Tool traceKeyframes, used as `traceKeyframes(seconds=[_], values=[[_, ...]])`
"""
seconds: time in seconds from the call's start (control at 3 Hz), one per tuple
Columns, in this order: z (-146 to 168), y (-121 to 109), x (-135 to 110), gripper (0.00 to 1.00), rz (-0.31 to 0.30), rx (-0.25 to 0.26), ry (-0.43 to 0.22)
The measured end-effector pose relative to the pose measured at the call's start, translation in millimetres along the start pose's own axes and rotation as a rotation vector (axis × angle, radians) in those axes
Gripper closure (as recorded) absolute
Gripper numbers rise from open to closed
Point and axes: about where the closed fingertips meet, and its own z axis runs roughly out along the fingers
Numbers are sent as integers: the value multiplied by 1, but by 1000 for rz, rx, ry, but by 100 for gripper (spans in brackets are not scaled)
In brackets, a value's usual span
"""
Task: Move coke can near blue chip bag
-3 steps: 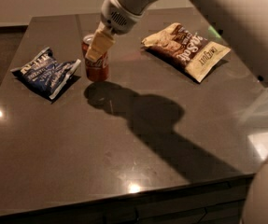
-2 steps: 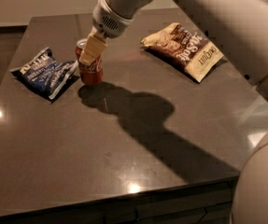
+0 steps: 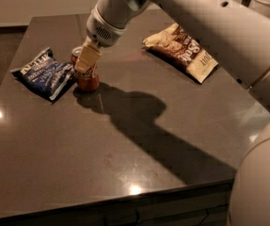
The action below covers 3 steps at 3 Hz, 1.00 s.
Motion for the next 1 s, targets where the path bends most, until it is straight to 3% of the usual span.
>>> traceKeyframes(seconds=[0.33,0.67,1.0], values=[[2,1,0,13,-1,-3,1],[3,2,-1,0,-2,-6,2],[3,2,-1,0,-2,-6,2]])
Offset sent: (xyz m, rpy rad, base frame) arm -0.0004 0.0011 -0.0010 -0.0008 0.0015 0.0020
